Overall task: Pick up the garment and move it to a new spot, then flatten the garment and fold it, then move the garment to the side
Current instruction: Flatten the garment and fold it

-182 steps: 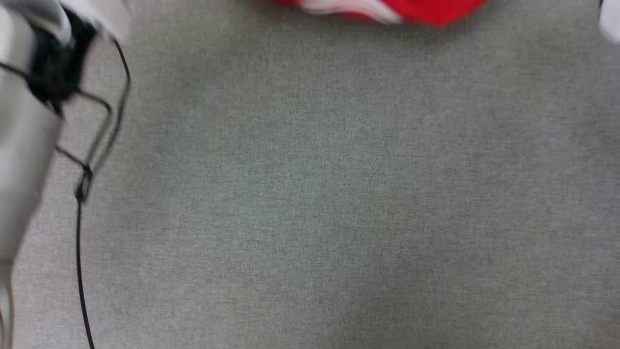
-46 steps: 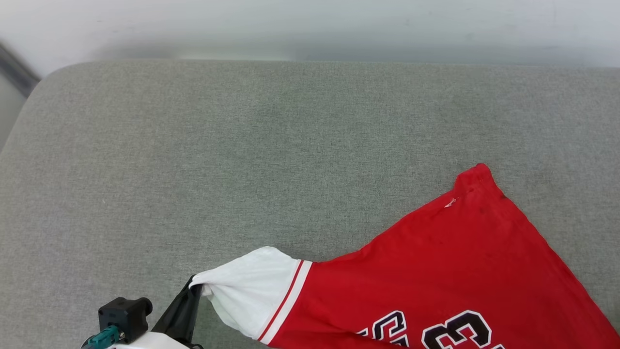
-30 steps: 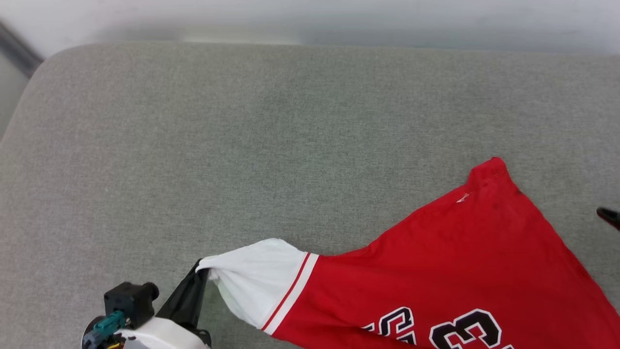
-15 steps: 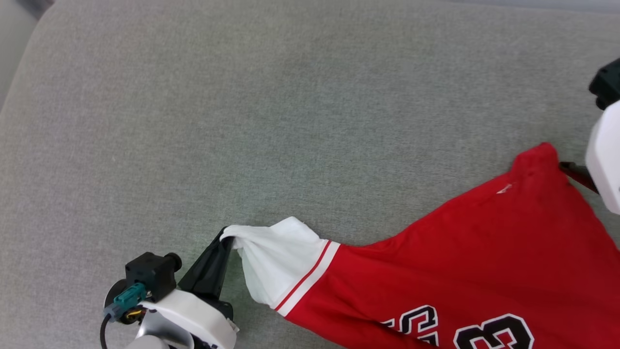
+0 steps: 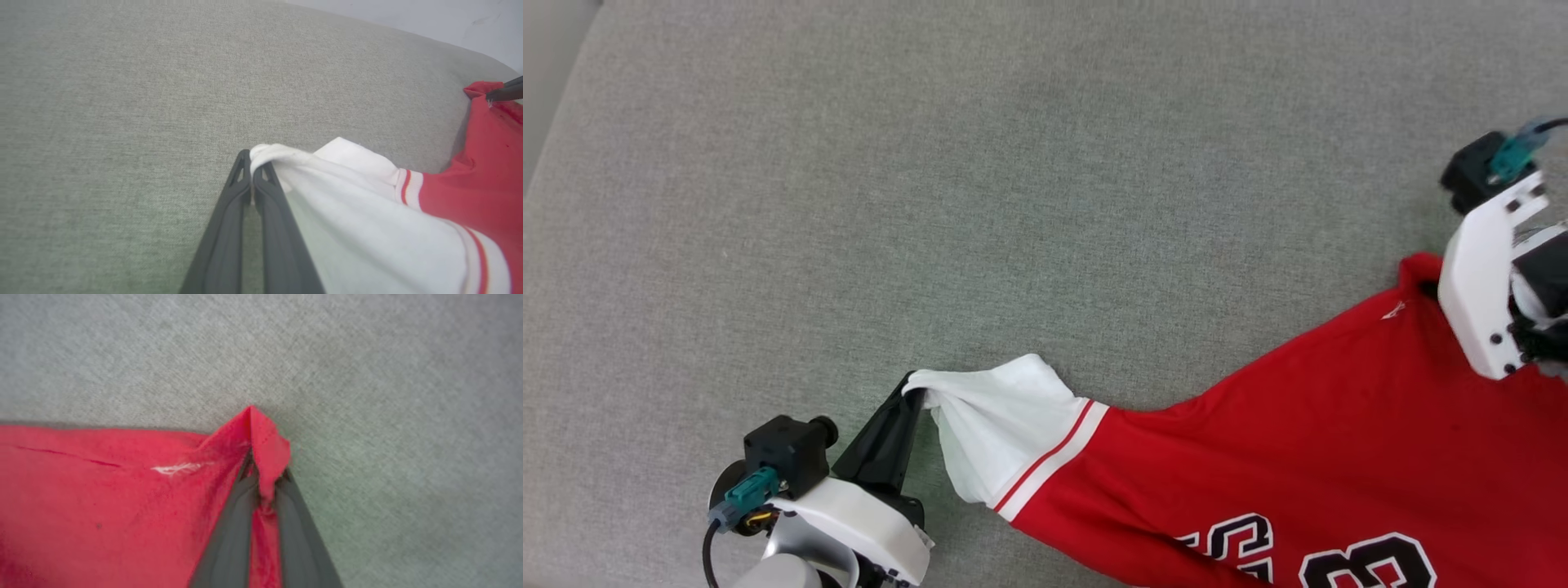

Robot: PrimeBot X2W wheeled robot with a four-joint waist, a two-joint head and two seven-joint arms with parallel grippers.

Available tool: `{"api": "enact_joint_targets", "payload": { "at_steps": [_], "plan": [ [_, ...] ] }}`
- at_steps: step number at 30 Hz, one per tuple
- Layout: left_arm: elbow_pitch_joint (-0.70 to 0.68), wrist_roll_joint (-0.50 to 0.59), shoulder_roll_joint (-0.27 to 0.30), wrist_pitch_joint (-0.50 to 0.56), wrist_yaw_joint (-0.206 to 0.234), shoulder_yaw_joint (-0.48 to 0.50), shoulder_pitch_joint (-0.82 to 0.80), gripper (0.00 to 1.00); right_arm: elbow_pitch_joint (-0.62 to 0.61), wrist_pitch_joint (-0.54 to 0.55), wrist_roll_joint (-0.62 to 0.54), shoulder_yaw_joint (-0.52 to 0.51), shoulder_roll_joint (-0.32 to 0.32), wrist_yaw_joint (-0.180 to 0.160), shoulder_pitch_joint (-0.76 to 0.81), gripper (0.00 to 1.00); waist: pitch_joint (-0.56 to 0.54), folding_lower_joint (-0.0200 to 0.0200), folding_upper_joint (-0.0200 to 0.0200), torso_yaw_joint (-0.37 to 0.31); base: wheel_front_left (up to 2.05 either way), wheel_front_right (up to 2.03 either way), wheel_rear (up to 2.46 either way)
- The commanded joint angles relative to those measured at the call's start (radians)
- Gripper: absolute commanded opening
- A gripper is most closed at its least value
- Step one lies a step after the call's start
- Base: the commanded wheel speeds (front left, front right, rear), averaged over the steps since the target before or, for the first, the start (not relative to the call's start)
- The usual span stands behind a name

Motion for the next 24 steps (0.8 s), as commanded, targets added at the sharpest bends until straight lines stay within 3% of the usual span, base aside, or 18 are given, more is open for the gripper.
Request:
{"api": "enact_joint_targets", "payload": {
  "at_steps": [1, 13, 19, 24],
  "plan": [
    [0.004, 0.007, 0.001, -0.004, -0.002, 0.005, 0.006, 0.0, 0.0, -0.027, -0.002, 0.027, 0.007, 0.0, -0.004, 0.0, -0.021, -0.0001, 0.0, -0.009, 0.0, 0.0, 0.0],
    [-0.039, 0.047, 0.087, 0.008, 0.022, 0.047, -0.023, 0.0, -0.101, -0.378, 0.011, 0.002, -0.043, 0.0, -0.031, 0.0, -0.183, -0.0001, 0.0, -0.078, 0.0, 0.0, 0.0],
    [-0.088, 0.092, 0.142, 0.075, 0.004, 0.062, -0.163, 0.0, -0.122, -0.486, -0.035, -0.08, -0.024, 0.0, -0.044, 0.0, -0.205, -0.0001, 0.0, -0.101, 0.0, 0.0, 0.0],
    [-0.12, 0.119, 0.155, 0.148, -0.017, 0.09, -0.354, 0.0, -0.149, -0.509, -0.107, -0.157, 0.01, 0.0, -0.099, 0.0, -0.167, -0.0001, 0.0, -0.117, 0.0, 0.0, 0.0]
  ]
}}
